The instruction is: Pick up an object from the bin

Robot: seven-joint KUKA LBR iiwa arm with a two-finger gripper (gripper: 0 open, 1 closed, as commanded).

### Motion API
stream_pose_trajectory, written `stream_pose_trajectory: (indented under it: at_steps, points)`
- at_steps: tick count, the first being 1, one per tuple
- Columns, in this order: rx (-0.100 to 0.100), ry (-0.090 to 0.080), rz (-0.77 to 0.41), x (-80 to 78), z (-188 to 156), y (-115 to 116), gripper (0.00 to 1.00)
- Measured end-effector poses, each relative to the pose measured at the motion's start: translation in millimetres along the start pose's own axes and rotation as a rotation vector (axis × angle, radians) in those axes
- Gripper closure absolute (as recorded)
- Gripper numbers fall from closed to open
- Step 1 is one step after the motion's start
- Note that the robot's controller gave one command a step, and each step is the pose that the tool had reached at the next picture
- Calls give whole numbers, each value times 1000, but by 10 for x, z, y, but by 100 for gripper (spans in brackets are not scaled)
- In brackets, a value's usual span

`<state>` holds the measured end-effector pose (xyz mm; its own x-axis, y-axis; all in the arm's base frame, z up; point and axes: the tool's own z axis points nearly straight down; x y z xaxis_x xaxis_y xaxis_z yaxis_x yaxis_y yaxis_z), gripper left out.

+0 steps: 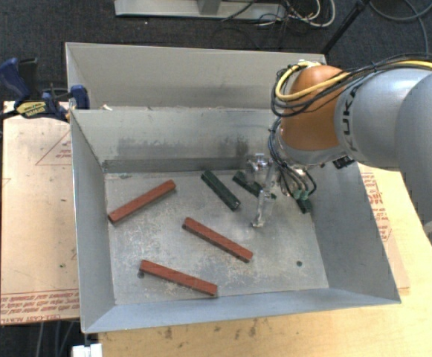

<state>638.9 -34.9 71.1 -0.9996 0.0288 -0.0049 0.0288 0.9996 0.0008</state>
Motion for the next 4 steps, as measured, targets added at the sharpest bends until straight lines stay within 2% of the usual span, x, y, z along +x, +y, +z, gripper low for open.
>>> stream_pose_trajectory:
  at_steps: [1, 2, 3, 4]
  points:
    - [0, -4, -1, -13, -18, 2, 100]
    - [0, 0, -1, 0, -1, 3, 0]
    - [0, -4, -1, -13, -18, 5, 100]
    - [0, 0, -2, 0, 0, 6, 0]
